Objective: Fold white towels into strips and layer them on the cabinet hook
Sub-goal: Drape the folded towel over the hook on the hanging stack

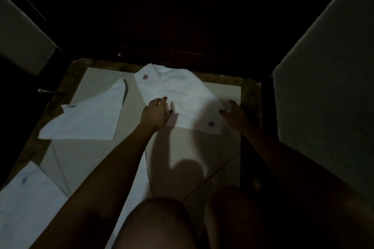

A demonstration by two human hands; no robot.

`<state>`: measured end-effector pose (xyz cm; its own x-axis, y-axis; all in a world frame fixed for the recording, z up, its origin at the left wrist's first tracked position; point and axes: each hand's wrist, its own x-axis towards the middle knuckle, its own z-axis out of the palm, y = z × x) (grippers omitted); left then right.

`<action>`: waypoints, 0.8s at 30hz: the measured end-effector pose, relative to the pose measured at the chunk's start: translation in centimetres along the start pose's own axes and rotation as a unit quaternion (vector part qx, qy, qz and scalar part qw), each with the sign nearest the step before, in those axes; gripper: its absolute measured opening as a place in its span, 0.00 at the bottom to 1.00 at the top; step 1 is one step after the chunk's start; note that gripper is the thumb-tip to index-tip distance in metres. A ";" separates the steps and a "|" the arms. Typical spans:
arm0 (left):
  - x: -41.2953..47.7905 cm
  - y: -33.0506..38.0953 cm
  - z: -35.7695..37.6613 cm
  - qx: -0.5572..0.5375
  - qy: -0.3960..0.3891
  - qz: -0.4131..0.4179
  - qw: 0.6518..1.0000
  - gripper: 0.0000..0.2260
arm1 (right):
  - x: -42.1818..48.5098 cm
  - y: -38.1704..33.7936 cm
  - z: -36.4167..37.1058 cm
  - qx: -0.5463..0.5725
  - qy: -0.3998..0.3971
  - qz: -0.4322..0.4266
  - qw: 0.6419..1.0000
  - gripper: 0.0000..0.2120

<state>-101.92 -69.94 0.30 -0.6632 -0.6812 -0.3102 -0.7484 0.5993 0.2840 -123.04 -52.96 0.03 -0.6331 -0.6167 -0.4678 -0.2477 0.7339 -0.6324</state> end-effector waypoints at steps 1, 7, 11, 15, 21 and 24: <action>0.9 -0.7 1.4 -0.023 0.009 -0.024 0.999 0.27 | 1.3 1.3 1.0 0.008 0.001 -0.003 1.000 0.31; 6.1 -3.9 6.3 -0.140 0.075 -0.173 0.972 0.29 | 6.1 6.1 5.9 0.043 0.090 0.018 0.995 0.29; 7.9 -5.7 7.5 -0.218 0.057 -0.227 0.947 0.23 | 6.8 6.4 7.5 0.109 0.154 0.050 0.981 0.24; 7.5 -5.5 7.5 -0.303 0.057 -0.255 0.916 0.14 | 7.0 5.1 7.4 0.189 0.097 0.091 0.973 0.11; 6.8 -2.8 0.3 -0.446 0.134 -0.168 0.869 0.13 | 4.9 -0.2 3.2 0.194 0.155 -0.004 0.969 0.12; 5.5 -0.7 -6.7 -0.484 0.156 -0.147 0.849 0.06 | 2.5 -5.1 -1.4 0.190 0.162 -0.038 0.968 0.05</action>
<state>-104.99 -76.89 4.46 -0.3018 -0.9104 -0.2831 -0.4240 -0.1378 0.8951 -124.37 -57.81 2.98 -0.8358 -0.4978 -0.2316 -0.0541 0.4945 -0.8675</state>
